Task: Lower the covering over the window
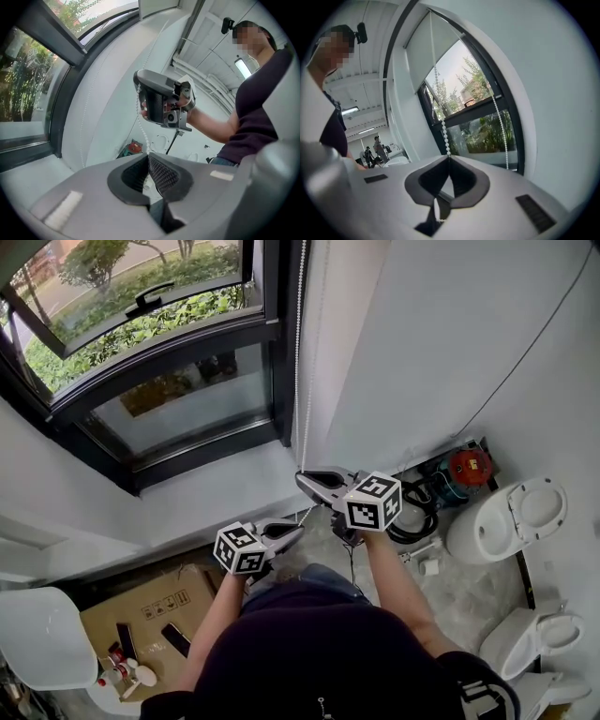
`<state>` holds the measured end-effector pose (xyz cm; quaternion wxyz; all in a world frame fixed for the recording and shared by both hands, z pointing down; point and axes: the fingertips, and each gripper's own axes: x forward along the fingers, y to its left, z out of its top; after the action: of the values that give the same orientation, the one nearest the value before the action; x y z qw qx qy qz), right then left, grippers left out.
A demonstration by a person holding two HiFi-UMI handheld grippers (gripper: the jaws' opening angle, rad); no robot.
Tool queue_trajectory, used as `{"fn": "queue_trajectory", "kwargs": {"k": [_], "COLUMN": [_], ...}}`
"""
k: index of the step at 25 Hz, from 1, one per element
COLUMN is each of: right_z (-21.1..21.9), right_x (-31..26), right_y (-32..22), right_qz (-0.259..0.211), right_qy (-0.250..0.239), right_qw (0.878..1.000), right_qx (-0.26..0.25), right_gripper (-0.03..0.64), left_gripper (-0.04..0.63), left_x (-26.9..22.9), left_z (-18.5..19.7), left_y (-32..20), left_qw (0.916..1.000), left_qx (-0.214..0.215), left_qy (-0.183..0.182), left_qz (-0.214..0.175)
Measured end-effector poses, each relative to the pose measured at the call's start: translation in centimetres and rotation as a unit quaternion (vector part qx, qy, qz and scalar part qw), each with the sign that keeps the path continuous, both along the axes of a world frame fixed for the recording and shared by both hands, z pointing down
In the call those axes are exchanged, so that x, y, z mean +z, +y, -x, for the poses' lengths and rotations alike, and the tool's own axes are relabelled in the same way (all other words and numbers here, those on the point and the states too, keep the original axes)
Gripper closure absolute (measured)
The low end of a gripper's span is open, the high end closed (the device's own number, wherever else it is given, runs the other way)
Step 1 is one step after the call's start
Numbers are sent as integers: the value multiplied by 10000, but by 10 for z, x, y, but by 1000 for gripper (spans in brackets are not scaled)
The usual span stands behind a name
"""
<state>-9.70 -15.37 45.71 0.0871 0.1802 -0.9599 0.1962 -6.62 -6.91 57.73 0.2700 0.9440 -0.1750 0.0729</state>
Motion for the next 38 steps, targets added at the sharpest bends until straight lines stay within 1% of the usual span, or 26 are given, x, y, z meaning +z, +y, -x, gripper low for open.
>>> {"fn": "queue_trajectory", "kwargs": {"k": [4, 8, 10, 12, 14, 16, 18, 19, 20, 23, 24, 25, 26, 28, 30, 31, 32, 33, 34, 35, 36, 37, 38], "right_z": [2, -4, -7, -9, -10, -11, -13, -15, -17, -18, -17, -15, -14, -12, -12, -12, -14, -15, -16, -16, -16, -17, -17], "right_x": [30, 58, 66, 67, 67, 67, 67, 68, 68, 68, 68, 67, 67, 66, 66, 66, 66, 67, 67, 67, 67, 68, 68], "right_y": [7, 17, 21, 22, 23, 24, 23, 23, 22, 23, 23, 24, 25, 27, 27, 26, 26, 25, 25, 24, 23, 22, 23], "right_qz": [33, 386, 484, 561, 561, 535, 511, 508, 509, 512, 512, 516, 518, 506, 512, 513, 504, 488, 473, 463, 459, 456, 454], "right_qy": [488, 536, 546, 441, 404, 427, 466, 483, 495, 514, 508, 497, 488, 482, 464, 464, 480, 506, 531, 546, 553, 555, 555], "right_qw": [9986, 9975, 9969, 9971, 9973, 9972, 9972, 9971, 9971, 9969, 9969, 9969, 9968, 9968, 9969, 9969, 9969, 9969, 9969, 9969, 9969, 9969, 9969], "right_qx": [-197, -256, -301, -270, -264, -287, -289, -284, -280, -291, -307, -329, -353, -379, -379, -373, -361, -345, -330, -318, -313, -311, -312], "right_gripper": [603, 603, 603, 603, 603, 603, 603, 603, 603, 603, 603, 603, 603, 603, 603, 603, 603, 603, 603, 603, 603, 603, 603], "left_gripper": [581, 581, 581, 581, 580, 580, 562, 535, 528, 528, 528, 528, 528, 518, 514, 511, 506, 489, 471, 471, 471, 471, 471], "left_x": [-5, -8, -8, -9, -15, -27, -49, -63, -78, -124, -138, -149, -154, -158, -161, -164, -169, -180, -195, -212, -229, -242, -251], "left_z": [0, -3, -3, -1, 2, 9, 18, 23, 27, 35, 36, 36, 34, 25, 16, 12, 9, 8, 8, 11, 16, 22, 28], "left_y": [-5, -8, -8, -10, -15, -24, -35, -40, -45, -54, -55, -55, -54, -49, -41, -37, -33, -30, -29, -28, -29, -31, -33], "left_qw": [9999, 9998, 9998, 9997, 9993, 9975, 9937, 9910, 9880, 9785, 9758, 9744, 9738, 9708, 9643, 9602, 9570, 9563, 9576, 9585, 9576, 9552, 9527], "left_qx": [-80, -95, -81, -90, -184, -423, -700, -817, -912, -1041, -1044, -1009, -907, -573, -251, -127, -59, -72, -160, -289, -431, -572, -703], "left_qy": [15, 3, -32, -77, -82, -21, 193, 336, 462, 623, 590, 466, 242, -305, -730, -861, -872, -700, -347, 103, 540, 887, 1117], "left_qz": [-123, -158, -172, -201, -310, -560, -858, -1004, -1155, -1670, -1827, -1955, -2072, -2311, -2533, -2653, -2765, -2837, -2854, -2833, -2798, -2764, -2739]}}
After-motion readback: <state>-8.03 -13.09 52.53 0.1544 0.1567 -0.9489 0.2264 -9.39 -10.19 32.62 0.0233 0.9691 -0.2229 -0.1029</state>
